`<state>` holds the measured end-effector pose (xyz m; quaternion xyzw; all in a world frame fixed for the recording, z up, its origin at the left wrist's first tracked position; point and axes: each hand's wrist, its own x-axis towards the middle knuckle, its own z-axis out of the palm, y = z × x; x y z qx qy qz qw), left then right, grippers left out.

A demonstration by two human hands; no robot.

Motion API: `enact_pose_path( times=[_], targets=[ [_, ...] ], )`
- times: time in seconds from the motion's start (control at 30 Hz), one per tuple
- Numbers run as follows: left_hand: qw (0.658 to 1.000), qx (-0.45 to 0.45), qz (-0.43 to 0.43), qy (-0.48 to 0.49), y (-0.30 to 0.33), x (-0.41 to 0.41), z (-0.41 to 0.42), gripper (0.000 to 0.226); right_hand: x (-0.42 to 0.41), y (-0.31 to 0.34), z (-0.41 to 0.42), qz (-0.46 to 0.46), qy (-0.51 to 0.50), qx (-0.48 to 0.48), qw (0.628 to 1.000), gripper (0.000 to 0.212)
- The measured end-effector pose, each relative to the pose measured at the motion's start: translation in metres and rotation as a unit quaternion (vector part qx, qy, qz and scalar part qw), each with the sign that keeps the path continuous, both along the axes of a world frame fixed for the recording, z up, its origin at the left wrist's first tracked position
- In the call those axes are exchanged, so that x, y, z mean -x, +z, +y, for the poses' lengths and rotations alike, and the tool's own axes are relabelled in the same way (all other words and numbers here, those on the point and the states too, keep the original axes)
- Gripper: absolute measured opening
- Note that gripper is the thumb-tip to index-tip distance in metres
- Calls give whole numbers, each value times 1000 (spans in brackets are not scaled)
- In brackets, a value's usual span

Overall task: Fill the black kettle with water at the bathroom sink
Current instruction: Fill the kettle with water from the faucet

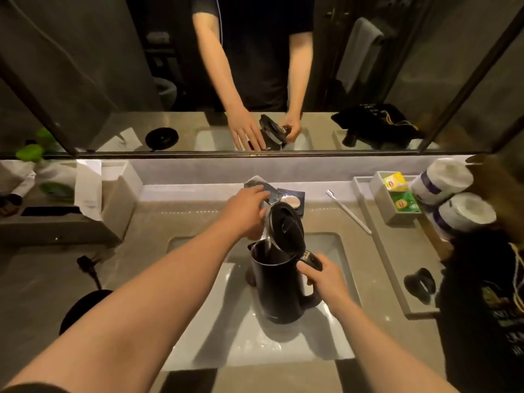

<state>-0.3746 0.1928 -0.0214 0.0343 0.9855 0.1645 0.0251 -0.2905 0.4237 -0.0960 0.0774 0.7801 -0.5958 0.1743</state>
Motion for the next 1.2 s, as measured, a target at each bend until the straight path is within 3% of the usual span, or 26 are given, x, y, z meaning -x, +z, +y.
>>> enact_pose_path(
  times=[0.23,0.4,0.53,0.73,0.9,1.2],
  targets=[
    [993,86,85,-8,-2,14,7,41,14,-9,-7,-15,7,34,999,12],
    [992,64,110,-23,-5,17,1,37,19,-13,-7,-22,5,46,999,13],
    [991,37,129,-15,-3,21,-3,15,21,-14,-9,-20,7,47,999,16],
    [992,-54,110,26,5,23,-10,18,23,-15,-13,-14,6,46,999,15],
    [993,-111,34,38,6,25,-15,25,24,-15,-19,-8,9,44,999,15],
    [994,-108,27,20,-3,15,-25,35,23,-10,-28,-8,9,57,998,15]
  ],
)
